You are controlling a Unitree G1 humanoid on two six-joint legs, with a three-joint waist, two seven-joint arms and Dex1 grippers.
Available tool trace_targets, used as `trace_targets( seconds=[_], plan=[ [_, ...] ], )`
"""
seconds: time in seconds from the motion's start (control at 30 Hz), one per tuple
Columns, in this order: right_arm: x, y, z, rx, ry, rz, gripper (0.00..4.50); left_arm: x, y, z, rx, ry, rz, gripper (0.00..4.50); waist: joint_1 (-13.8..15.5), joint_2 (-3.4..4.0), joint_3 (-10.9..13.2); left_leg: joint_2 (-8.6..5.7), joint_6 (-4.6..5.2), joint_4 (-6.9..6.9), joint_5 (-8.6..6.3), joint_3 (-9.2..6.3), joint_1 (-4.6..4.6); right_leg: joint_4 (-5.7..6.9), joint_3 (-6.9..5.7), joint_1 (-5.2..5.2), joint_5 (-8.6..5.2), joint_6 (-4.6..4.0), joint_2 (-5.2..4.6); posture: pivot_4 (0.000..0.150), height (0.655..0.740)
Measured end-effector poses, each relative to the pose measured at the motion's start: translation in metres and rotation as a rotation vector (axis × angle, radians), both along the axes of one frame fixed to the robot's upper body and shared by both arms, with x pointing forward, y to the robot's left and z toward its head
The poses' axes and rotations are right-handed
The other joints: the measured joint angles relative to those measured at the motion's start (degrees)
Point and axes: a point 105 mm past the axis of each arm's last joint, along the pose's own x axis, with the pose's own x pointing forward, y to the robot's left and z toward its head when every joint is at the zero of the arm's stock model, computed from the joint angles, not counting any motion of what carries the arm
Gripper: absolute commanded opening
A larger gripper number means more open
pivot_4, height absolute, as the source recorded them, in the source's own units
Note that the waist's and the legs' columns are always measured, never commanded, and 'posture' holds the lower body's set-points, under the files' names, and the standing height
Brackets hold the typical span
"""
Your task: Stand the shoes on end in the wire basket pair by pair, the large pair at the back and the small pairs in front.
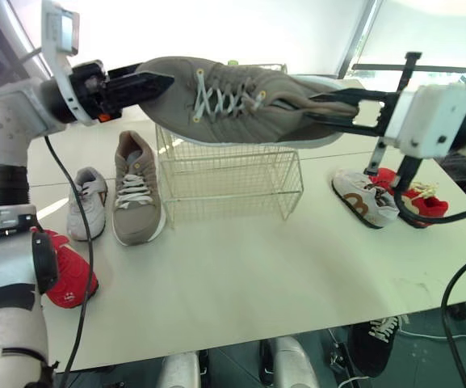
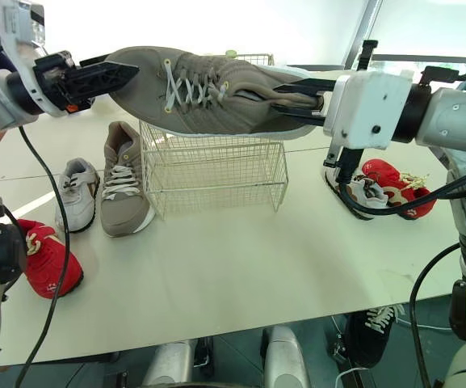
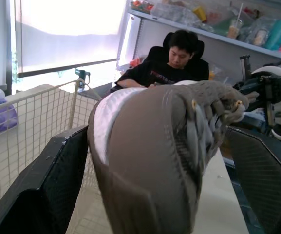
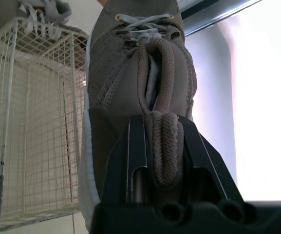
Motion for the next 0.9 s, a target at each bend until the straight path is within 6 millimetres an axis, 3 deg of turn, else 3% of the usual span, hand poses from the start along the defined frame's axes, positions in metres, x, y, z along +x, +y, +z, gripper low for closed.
trace_targets(
  seconds=[0.13,0.17,0.2,0.3,0.4,0.5,0.63,0.8,0.9],
  plan=[
    [0.002,0.002,0.001,-0.002,-0.019,0.020,0.14,-0.002,0.002,0.000,0.005,0.004,-0.003,4.50,0.1,0.00,0.0,0.00,0.00,0.01,0.00,0.00,0.00,0.01,0.00,0.01,0.00,0.00,0.00,0.150,0.7400],
    [0.002,0.003,0.002,-0.008,-0.025,0.022,0.14,-0.002,0.002,0.000,0.010,0.004,-0.005,3.97,0.1,0.00,0.0,0.00,0.00,0.01,0.00,0.00,0.00,0.00,0.00,0.01,0.00,0.00,0.00,0.150,0.7400],
    [0.002,0.003,0.003,-0.011,-0.028,0.023,0.14,-0.002,0.003,-0.001,0.018,0.003,0.001,3.78,0.1,0.00,0.0,0.00,0.00,0.01,0.00,0.00,0.00,0.00,0.00,0.01,0.00,0.00,0.00,0.150,0.7400],
    [0.002,0.004,0.006,-0.024,-0.036,0.032,0.14,0.000,0.007,-0.007,0.045,0.011,0.031,2.26,0.1,0.00,0.0,0.00,0.00,0.01,0.00,0.01,0.01,0.01,0.00,0.01,0.00,0.00,0.00,0.150,0.7400],
    [0.001,0.007,0.009,-0.036,-0.048,0.045,0.14,0.003,0.010,-0.008,0.065,0.006,0.064,1.06,0.1,0.00,0.0,0.00,0.00,0.02,0.00,0.00,0.01,0.02,0.00,0.01,0.00,0.00,0.00,0.150,0.7400],
    [0.001,0.008,0.009,-0.043,-0.047,0.049,0.14,0.005,0.010,-0.010,0.074,0.008,0.079,0.53,0.2,0.00,0.0,0.00,0.00,0.03,0.00,0.01,0.00,0.02,0.00,0.02,0.00,0.00,0.00,0.150,0.7400],
    [0.001,0.007,0.017,0.006,-0.027,0.047,1.93,0.007,0.009,-0.012,0.052,0.016,0.082,0.52,0.1,0.00,0.0,0.00,0.00,0.04,0.00,0.01,0.01,0.04,0.00,0.02,0.00,0.00,0.00,0.150,0.7400],
    [0.005,-0.010,0.036,0.295,0.148,0.020,4.45,0.014,-0.002,-0.017,-0.051,0.062,0.075,0.52,0.3,-0.01,0.0,0.00,0.01,0.10,0.01,-0.01,-0.01,0.06,0.00,0.05,0.11,0.15,-0.01,0.150,0.7400],
    [0.005,-0.030,0.047,0.531,0.278,0.004,4.45,0.013,-0.008,-0.011,-0.121,0.055,0.075,0.52,0.3,-0.02,0.0,0.00,0.02,0.10,0.00,-0.03,-0.01,0.06,0.00,0.06,0.12,0.17,-0.01,0.150,0.7400]
  ],
)
